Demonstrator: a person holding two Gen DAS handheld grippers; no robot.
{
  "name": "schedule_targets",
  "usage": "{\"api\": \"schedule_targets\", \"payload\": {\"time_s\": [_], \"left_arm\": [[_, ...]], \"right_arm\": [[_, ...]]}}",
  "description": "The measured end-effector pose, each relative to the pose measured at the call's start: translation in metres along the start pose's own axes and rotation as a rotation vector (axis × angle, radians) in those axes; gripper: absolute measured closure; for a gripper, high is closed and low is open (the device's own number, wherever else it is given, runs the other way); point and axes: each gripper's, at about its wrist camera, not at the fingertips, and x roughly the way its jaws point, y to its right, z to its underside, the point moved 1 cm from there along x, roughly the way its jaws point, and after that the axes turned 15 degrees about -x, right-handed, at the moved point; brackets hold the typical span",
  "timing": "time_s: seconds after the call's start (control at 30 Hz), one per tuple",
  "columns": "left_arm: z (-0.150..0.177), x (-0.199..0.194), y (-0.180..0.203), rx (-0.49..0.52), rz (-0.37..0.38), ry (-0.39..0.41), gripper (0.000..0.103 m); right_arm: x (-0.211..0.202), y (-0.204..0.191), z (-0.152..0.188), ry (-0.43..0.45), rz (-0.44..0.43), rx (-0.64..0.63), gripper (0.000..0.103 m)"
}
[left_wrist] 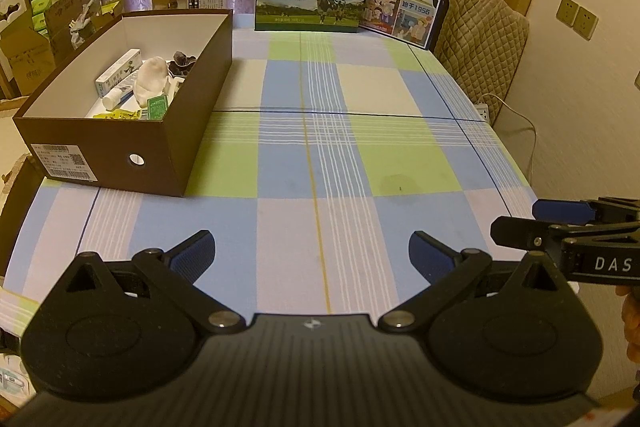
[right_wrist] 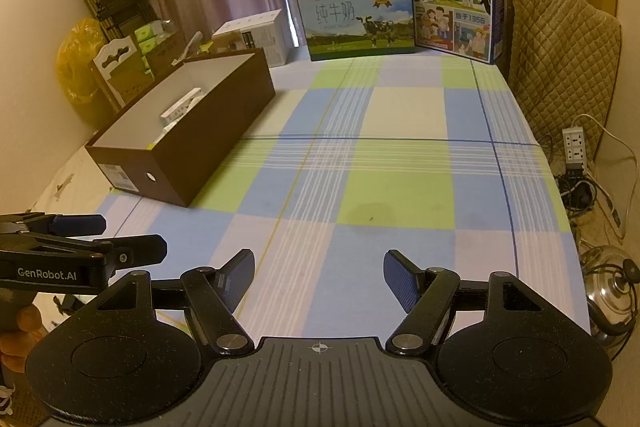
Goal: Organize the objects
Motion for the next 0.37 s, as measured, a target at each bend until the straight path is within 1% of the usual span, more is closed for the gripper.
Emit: {"api": "schedule_targets", "payload": {"time_s": [0.37], "left_arm": [[-0.0018,0.0033,0.002,0.009,0.011,0.004,0.001]], "right_arm": [[0.0034,0.0031,-0.0009,-0.004,0.002,0.01,0.034]]}}
